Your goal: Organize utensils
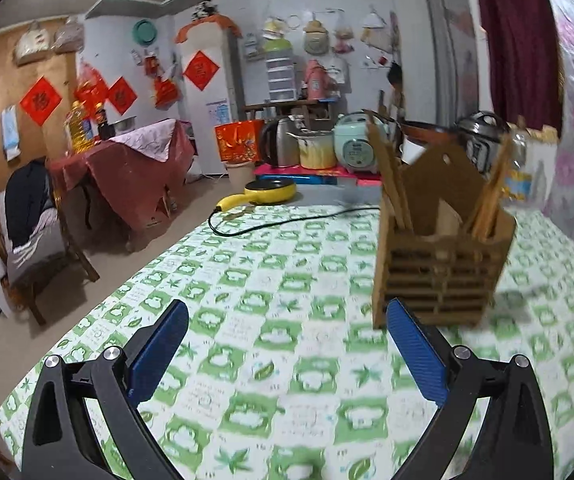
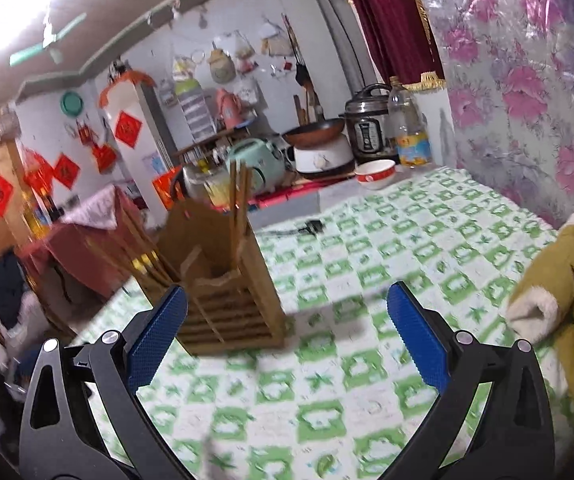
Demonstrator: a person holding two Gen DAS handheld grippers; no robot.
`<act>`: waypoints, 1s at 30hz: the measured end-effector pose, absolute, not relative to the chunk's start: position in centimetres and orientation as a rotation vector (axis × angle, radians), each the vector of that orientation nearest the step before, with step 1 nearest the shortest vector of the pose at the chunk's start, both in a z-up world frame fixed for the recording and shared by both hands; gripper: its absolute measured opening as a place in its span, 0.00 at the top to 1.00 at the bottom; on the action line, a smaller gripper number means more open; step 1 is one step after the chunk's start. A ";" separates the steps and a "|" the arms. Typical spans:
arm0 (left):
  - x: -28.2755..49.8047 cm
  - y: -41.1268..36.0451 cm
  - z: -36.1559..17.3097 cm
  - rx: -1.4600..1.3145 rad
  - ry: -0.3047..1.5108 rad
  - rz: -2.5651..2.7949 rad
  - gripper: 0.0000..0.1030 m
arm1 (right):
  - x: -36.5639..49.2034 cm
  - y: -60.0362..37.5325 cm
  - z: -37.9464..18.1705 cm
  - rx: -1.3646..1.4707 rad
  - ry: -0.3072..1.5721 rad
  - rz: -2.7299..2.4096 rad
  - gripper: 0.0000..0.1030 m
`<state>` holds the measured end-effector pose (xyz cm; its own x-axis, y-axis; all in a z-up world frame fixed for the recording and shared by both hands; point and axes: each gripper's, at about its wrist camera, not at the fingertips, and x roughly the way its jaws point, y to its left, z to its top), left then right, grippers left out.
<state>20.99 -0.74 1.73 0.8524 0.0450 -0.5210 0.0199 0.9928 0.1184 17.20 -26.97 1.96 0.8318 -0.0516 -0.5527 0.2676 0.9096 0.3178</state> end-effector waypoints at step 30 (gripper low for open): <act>16.0 -1.3 0.0 0.179 0.528 -0.063 0.06 | 12.2 -20.3 -0.4 0.092 0.611 -0.160 0.06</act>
